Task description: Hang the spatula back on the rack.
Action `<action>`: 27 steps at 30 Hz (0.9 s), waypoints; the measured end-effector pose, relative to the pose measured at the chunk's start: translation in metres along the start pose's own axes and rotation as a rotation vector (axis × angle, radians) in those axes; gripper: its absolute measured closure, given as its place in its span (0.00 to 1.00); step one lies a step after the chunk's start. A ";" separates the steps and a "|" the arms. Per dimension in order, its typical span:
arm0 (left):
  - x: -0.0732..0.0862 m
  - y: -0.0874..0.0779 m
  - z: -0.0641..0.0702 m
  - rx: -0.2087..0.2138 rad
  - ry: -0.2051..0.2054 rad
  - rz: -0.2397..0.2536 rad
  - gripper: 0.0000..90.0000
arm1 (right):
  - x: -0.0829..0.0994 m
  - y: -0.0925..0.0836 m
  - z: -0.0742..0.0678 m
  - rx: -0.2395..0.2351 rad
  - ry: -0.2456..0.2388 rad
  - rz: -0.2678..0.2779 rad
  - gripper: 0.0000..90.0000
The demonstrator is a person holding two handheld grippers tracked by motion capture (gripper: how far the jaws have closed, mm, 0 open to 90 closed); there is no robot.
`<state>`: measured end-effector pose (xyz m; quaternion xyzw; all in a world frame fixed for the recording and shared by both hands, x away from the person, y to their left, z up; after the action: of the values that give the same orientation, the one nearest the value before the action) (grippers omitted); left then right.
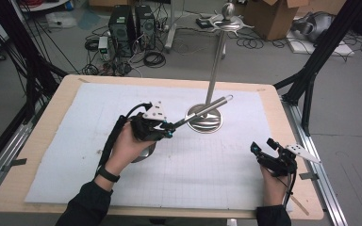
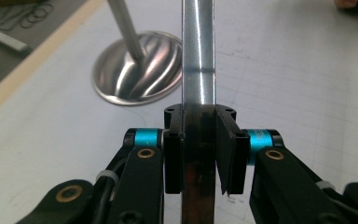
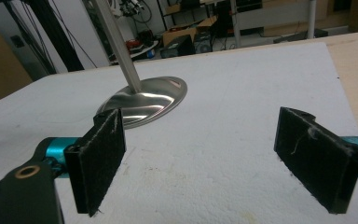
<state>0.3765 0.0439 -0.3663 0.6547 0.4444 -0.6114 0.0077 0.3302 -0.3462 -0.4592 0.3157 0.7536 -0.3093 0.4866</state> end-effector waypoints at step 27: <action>0.027 -0.083 -0.043 -0.216 -0.195 0.446 0.83 | 0.001 0.001 0.000 0.000 -0.004 -0.011 0.18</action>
<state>0.3572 0.1334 -0.3329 0.6698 0.3491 -0.6038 0.2549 0.3311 -0.3454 -0.4606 0.3111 0.7543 -0.3126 0.4863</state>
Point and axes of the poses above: each handheld gripper's, and its own axes: y roughly forward along the jaws, x roughly out of its underside, z roughly to its right, the point moved 5 cm from there along y, roughly forward along the jaws, and after that the axes turned 13 degrees about -x, right-handed, at the moved point
